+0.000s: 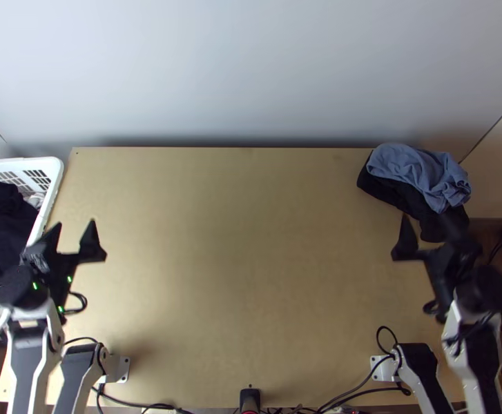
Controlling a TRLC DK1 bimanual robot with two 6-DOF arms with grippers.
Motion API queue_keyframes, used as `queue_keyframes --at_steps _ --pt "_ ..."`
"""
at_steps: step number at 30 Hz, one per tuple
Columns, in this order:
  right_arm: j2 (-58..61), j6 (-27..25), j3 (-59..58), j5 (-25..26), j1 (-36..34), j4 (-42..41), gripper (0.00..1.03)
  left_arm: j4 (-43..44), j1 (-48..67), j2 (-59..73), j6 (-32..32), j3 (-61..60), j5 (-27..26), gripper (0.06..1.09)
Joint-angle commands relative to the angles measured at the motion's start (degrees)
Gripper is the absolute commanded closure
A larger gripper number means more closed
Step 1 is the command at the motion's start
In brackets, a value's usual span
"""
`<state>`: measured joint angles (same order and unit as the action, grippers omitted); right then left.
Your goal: Fold the t-shirt
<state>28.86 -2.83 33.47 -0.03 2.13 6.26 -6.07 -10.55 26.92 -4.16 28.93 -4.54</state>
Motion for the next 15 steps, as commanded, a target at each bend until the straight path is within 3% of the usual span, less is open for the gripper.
queue_keyframes --at_steps 1,4,15 --pt "18.8 2.4 18.6 1.2 5.3 3.8 0.10 -6.2 1.0 16.9 -2.9 18.6 0.7 0.10" --pt "26.2 2.5 25.2 1.3 6.0 3.1 0.04 -6.1 1.6 21.1 -2.7 22.8 0.8 0.11" --pt "45.9 3.6 42.4 1.4 7.1 6.9 0.04 -8.8 5.6 38.6 -3.5 44.1 1.6 0.11"
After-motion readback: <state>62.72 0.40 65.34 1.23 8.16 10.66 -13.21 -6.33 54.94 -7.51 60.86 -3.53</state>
